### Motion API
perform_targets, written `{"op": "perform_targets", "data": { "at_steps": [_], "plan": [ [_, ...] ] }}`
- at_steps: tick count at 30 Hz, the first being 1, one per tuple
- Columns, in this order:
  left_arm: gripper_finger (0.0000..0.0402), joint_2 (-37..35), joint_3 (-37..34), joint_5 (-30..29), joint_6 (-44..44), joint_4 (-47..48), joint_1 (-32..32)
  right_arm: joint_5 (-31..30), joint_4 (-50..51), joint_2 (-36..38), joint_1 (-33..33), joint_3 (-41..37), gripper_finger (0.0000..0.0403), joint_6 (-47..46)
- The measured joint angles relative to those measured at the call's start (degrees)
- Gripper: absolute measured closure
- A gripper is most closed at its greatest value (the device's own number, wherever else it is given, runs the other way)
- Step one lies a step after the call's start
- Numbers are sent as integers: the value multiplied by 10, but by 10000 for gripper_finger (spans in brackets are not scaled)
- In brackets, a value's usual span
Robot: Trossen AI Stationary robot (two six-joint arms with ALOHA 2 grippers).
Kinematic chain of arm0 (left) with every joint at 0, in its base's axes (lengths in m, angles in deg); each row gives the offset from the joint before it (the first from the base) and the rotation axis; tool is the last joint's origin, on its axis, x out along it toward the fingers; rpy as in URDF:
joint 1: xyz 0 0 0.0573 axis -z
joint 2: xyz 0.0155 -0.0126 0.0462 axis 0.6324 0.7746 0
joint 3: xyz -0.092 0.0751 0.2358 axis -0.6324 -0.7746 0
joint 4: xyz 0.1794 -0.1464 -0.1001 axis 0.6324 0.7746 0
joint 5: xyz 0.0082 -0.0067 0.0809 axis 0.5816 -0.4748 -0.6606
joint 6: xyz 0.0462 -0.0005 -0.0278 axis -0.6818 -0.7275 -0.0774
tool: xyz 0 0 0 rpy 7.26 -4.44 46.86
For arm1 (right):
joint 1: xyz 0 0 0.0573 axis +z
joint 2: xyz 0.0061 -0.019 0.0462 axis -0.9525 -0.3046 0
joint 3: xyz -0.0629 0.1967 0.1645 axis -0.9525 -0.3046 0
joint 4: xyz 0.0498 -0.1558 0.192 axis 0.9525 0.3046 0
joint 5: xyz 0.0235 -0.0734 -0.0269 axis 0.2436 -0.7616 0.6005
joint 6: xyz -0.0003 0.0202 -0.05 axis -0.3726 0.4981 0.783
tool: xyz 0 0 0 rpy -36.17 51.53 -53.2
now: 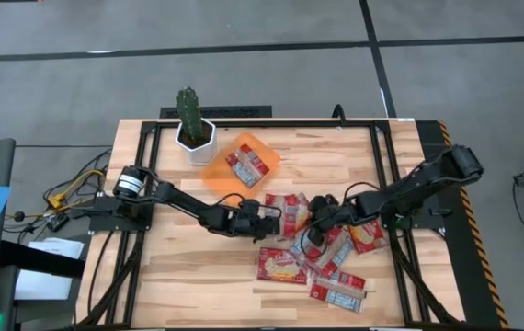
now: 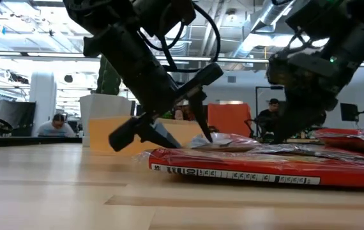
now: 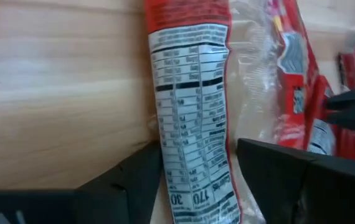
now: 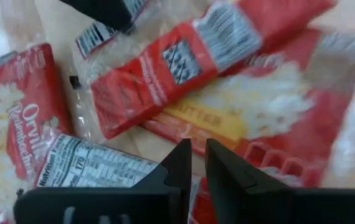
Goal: Sort popcorn bags into baskets
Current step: Put the popcorn bag into the orange bin
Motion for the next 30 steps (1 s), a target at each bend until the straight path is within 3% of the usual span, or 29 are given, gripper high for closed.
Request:
{"op": "perform_targets", "data": {
  "at_steps": [7,13,23,30],
  "plan": [
    [304,4,-1,22,-4,-33,9,60,-114,-86,3,1,330,-7],
    [392,5,-2,36,-1,-51,13,73,-124,-103,15,12,330,-19],
    [401,4,-3,64,16,-109,16,91,-75,-60,23,19,330,-8],
    [401,-19,-1,68,24,-125,20,53,11,14,13,20,330,22]
  ]
}}
